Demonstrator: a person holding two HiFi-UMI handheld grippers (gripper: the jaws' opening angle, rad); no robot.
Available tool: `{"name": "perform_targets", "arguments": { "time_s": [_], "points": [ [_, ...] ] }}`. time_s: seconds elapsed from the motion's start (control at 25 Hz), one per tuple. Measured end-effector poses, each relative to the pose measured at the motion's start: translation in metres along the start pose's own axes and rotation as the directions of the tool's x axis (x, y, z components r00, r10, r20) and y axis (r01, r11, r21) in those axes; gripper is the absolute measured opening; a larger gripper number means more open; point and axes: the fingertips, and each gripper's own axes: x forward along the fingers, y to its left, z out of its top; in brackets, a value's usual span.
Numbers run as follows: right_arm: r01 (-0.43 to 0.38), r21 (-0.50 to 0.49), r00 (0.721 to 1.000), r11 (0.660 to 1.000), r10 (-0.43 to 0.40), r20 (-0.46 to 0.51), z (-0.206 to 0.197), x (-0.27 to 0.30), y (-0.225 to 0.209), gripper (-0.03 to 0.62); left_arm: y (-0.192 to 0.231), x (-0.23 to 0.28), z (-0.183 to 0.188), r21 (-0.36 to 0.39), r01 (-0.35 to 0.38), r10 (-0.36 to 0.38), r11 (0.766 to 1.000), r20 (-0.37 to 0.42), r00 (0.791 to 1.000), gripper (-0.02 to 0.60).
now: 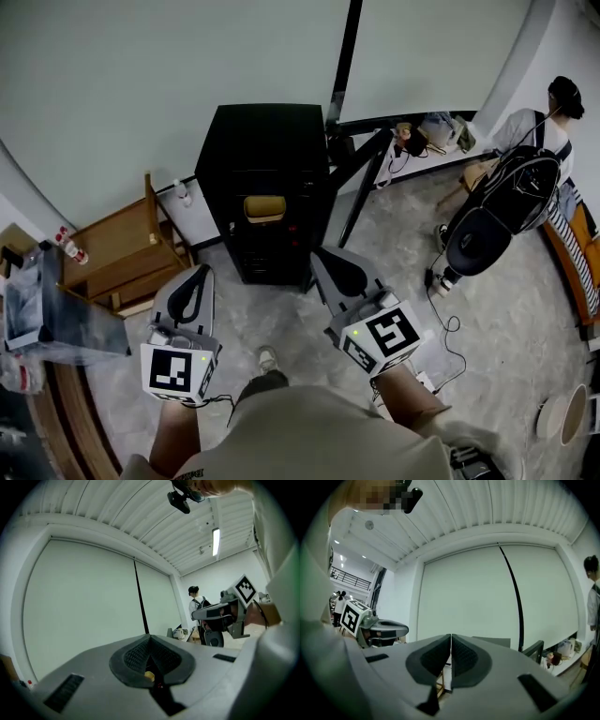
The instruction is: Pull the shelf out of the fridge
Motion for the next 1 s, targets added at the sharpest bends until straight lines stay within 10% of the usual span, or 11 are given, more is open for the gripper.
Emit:
{"name": "perform_targets", "arguments": {
  "time_s": [1.0],
  "points": [
    [0.125, 0.314, 0.991, 0.941, -0.130, -0.005, -0.036, 0.163, -0.097, -0.003, 0.082, 0.179, -0.039, -0.163, 0.149, -0.156, 0.975, -0.033, 0.987, 0.008]
  ]
}}
